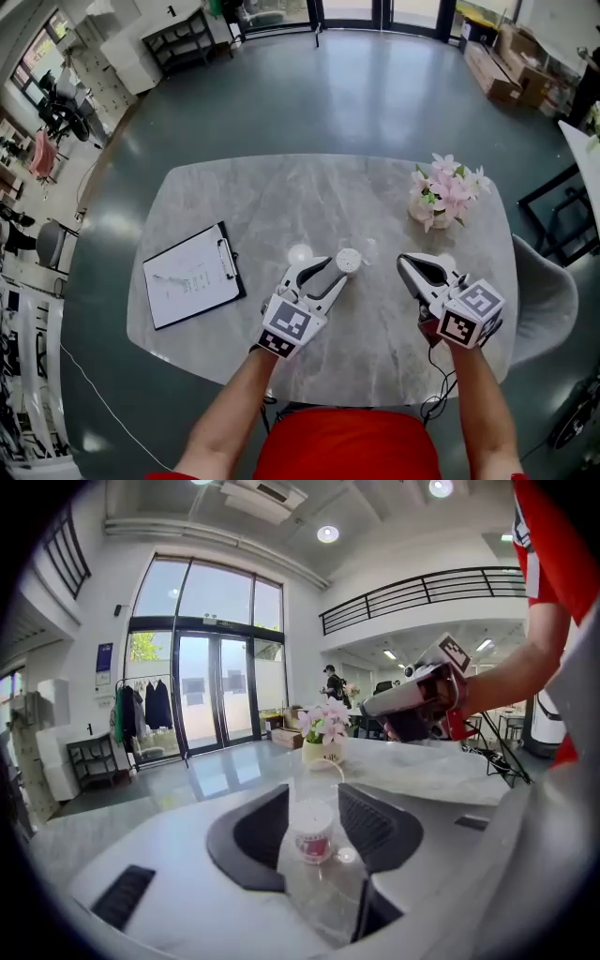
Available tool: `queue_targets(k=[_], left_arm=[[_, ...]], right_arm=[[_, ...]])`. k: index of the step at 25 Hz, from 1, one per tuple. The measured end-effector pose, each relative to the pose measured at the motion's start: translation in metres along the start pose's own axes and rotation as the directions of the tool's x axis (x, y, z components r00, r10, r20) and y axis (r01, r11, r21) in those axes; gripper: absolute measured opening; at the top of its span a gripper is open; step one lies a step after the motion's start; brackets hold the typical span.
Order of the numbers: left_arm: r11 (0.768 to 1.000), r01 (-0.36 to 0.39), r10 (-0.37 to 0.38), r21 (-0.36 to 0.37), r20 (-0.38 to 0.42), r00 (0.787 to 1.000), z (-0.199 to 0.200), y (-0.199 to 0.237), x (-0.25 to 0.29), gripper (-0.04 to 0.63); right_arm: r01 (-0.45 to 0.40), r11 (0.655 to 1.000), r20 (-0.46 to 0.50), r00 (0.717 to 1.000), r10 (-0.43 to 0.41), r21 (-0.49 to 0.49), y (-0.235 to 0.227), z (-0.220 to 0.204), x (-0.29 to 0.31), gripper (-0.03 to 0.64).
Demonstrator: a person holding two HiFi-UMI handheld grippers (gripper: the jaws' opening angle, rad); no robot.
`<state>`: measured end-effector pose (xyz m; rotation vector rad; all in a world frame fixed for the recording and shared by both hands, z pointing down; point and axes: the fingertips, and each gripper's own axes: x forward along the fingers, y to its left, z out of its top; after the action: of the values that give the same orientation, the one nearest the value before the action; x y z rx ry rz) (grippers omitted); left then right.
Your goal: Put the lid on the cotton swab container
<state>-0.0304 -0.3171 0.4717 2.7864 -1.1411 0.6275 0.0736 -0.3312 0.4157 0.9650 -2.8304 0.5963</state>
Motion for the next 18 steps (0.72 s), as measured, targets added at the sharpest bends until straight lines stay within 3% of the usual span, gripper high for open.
queue_targets(k=[3, 9, 14, 18], left_arm=[[0.999, 0.041, -0.042, -0.01, -0.044, 0.998, -0.016, 0.0, 0.013, 0.233], [0.993, 0.118, -0.118, -0.009, -0.188, 0.975, -0.06, -0.001, 0.038, 0.297], [0.987, 0.158, -0.157, -0.018, -0.253, 0.955, -0.078, 0.0, 0.058, 0.314], [0.984, 0.176, -0.168, 0.01, -0.249, 0.954, -0.074, -0.002, 0.067, 0.288]], right_arm=[[0.002, 0.999, -0.042, 0.999, 0.0, 0.049, -0.012, -0.014, 0.01, 0.005], [0.023, 0.993, -0.105, 0.994, -0.011, 0.112, -0.035, -0.031, 0.029, 0.005], [0.015, 0.991, -0.166, 0.986, 0.008, 0.136, -0.041, -0.045, 0.043, 0.005], [-0.028, 0.991, -0.193, 0.98, 0.053, 0.13, -0.032, -0.048, 0.054, 0.005]])
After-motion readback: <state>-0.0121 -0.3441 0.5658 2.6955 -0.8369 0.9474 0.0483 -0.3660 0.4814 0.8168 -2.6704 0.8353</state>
